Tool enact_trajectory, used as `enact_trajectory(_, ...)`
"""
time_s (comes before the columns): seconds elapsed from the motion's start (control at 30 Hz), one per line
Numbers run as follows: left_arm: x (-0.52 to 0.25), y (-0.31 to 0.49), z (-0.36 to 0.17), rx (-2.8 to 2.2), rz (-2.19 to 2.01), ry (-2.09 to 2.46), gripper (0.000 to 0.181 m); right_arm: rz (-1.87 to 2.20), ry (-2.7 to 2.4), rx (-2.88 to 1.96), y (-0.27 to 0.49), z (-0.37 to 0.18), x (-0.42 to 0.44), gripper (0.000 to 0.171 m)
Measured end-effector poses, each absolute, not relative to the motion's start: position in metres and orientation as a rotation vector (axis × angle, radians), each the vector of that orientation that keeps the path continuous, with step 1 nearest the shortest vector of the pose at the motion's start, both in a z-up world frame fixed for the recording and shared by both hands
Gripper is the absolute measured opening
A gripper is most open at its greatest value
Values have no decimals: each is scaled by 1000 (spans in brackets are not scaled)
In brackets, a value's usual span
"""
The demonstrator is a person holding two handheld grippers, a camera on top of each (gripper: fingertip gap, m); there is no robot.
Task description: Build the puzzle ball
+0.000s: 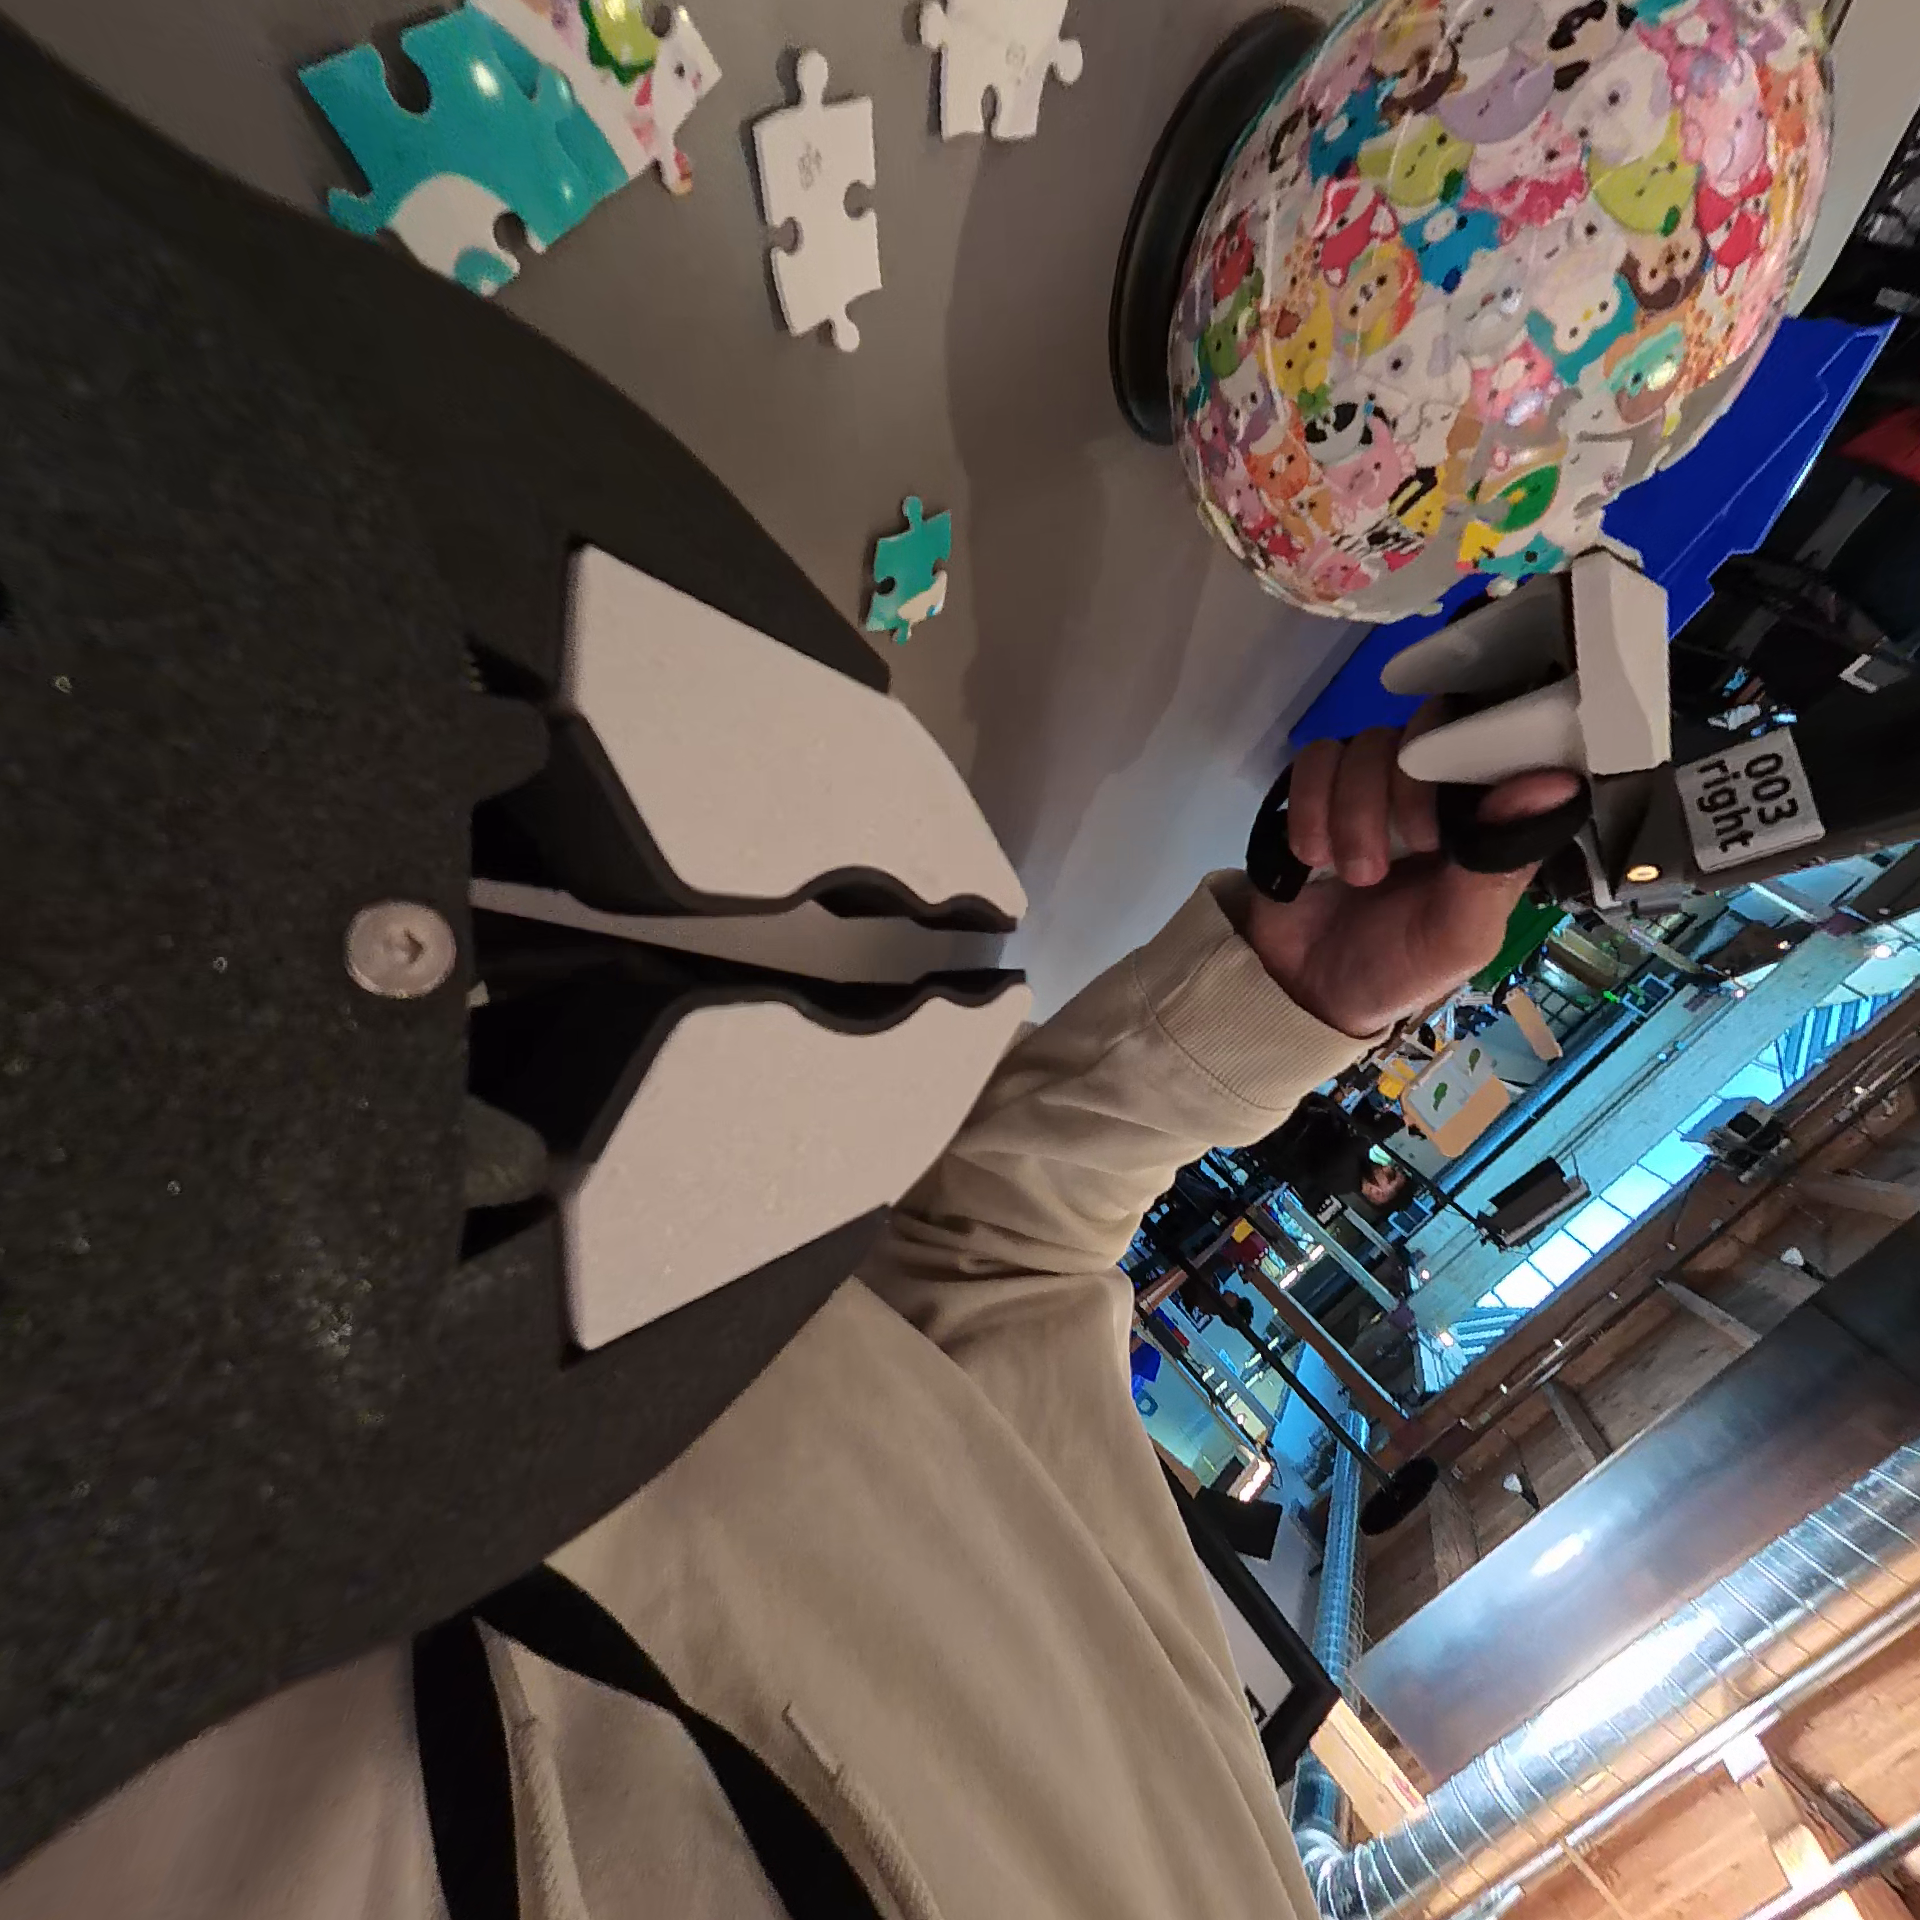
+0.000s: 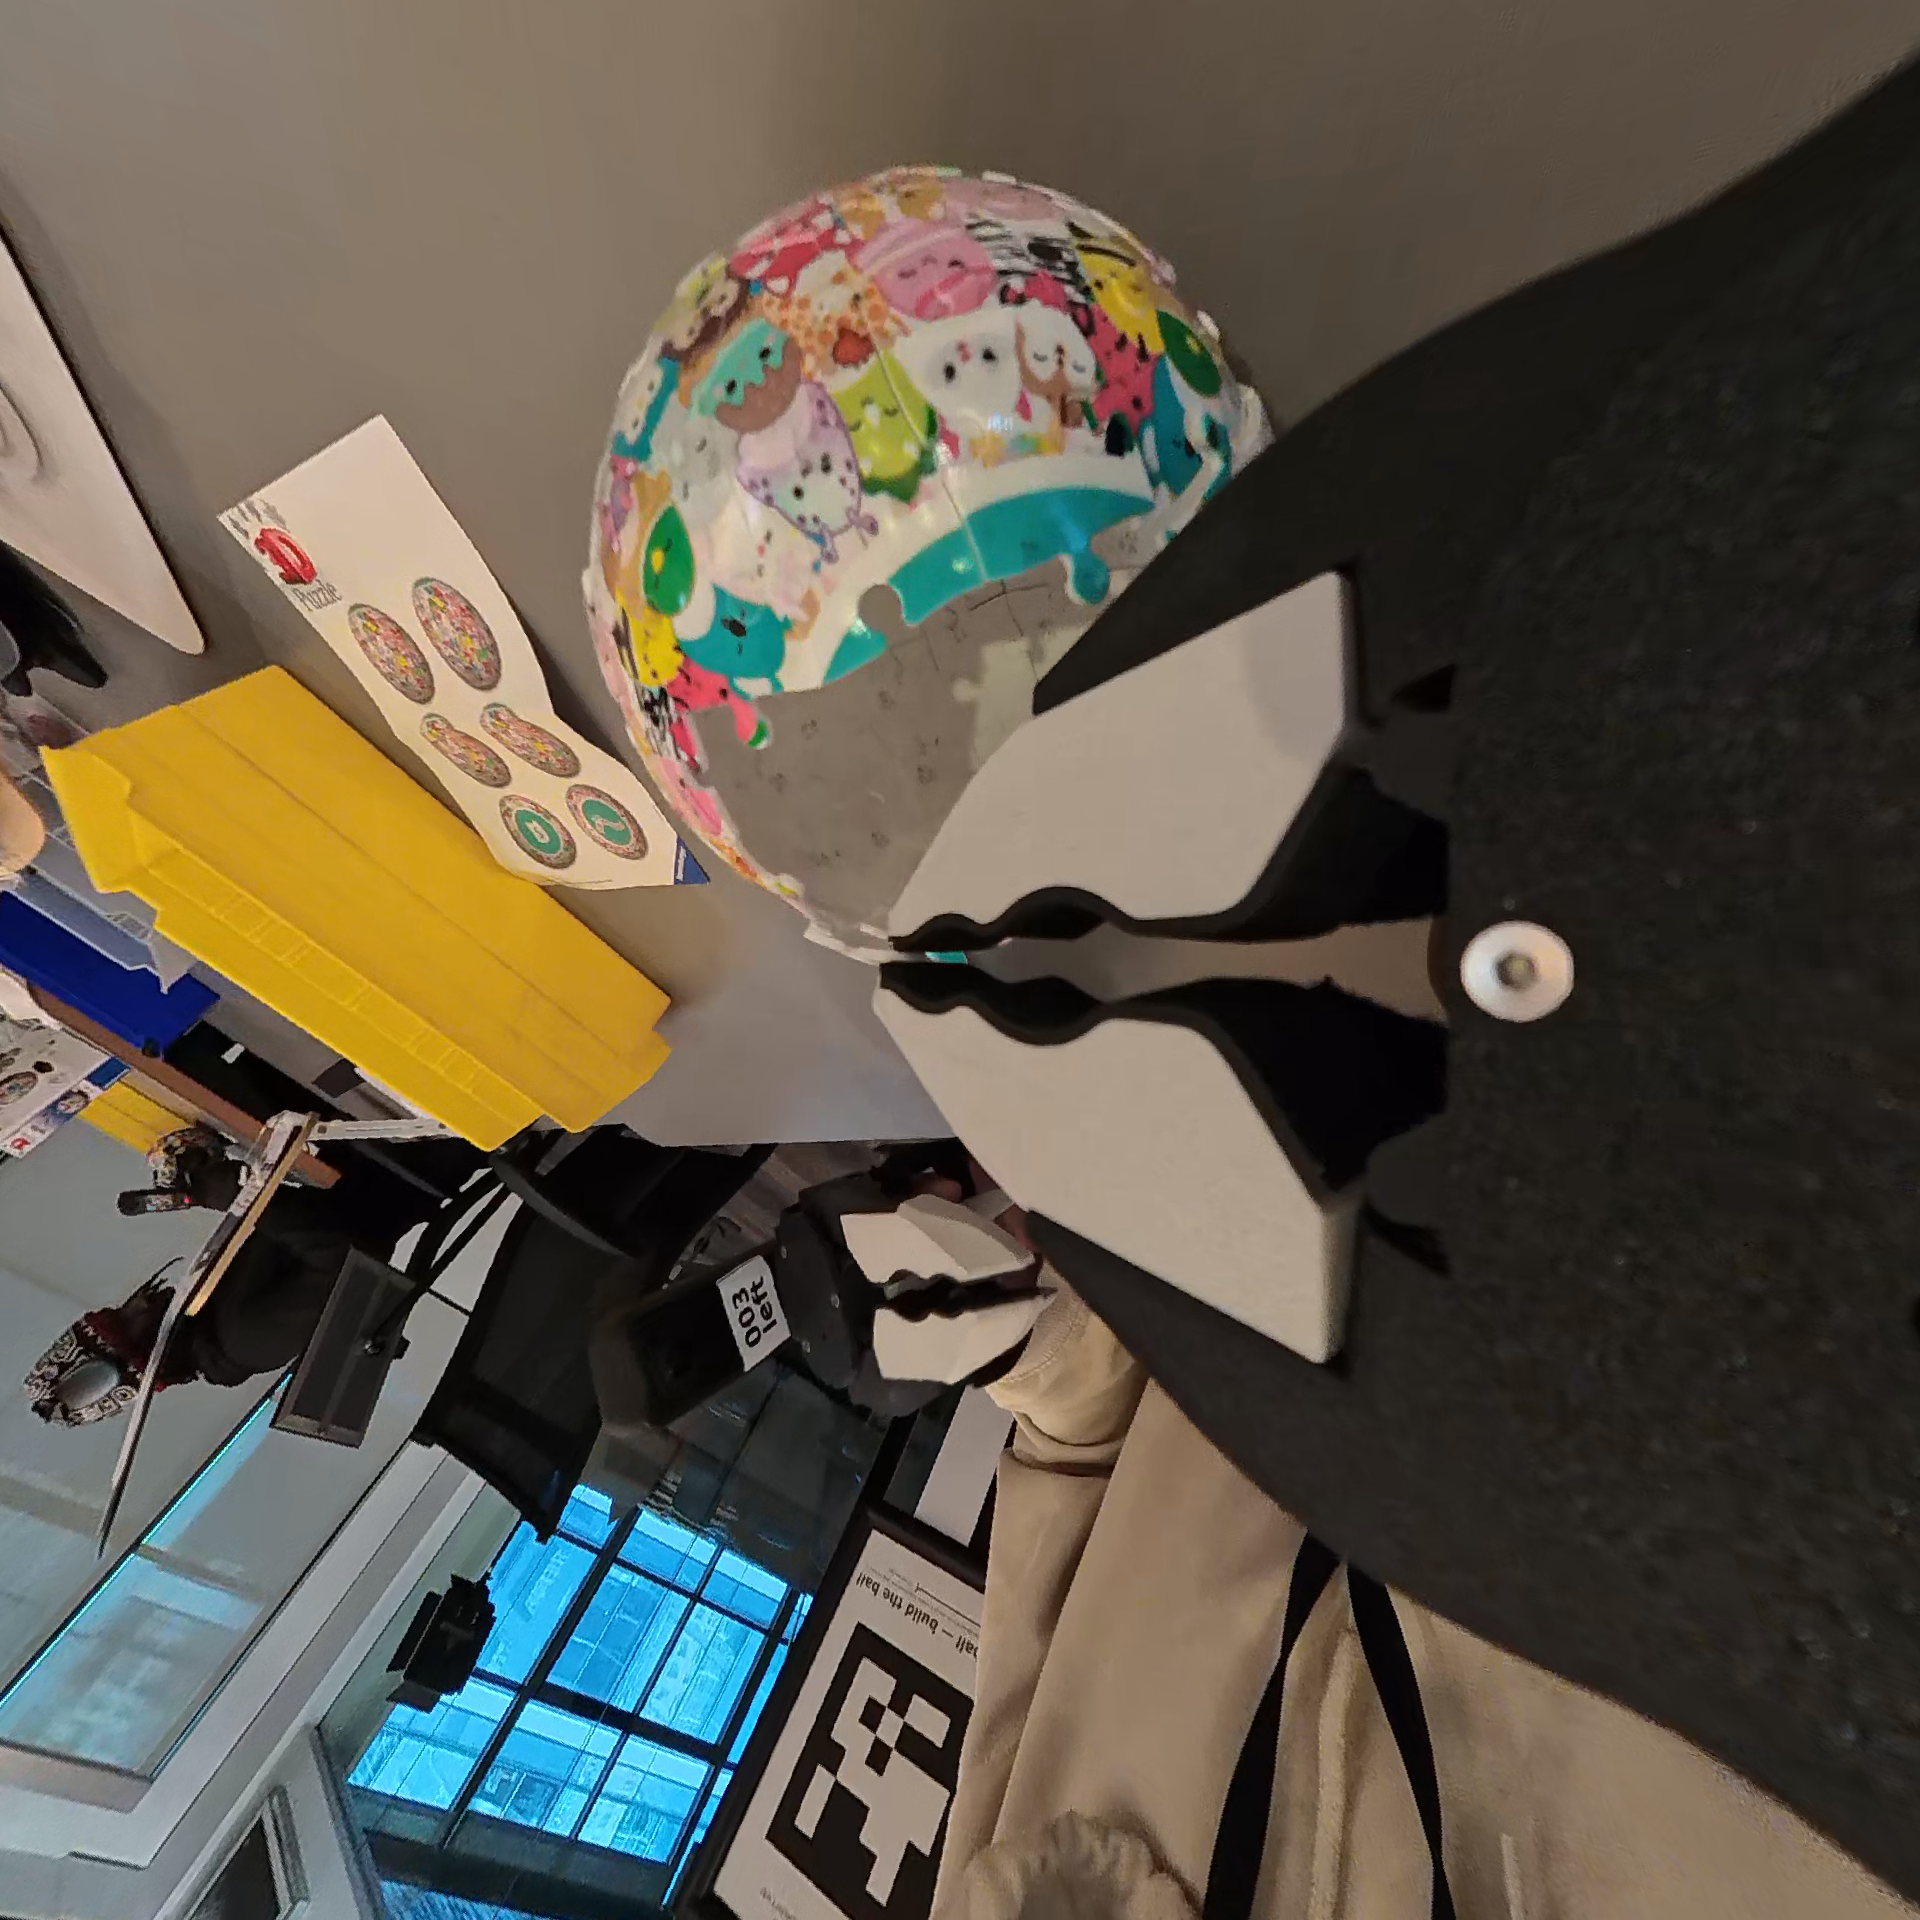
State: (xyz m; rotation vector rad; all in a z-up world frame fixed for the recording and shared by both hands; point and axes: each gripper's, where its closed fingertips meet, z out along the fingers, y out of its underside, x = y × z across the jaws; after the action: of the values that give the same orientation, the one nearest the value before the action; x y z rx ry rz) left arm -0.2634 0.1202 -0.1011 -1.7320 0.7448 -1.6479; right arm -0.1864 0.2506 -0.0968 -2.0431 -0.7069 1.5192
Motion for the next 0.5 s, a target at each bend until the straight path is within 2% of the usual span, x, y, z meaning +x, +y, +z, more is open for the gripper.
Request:
enact_trajectory(0.3, -252, 177, -119, -1869, -1270, 675, 12, 1457, -771, -2001, 249, -100, -190, 2)
enact_trajectory(0.5, -229, 209, -112, -1844, -988, 862, 29, 1432, -799, -1998, 249, -101, -189, 2)
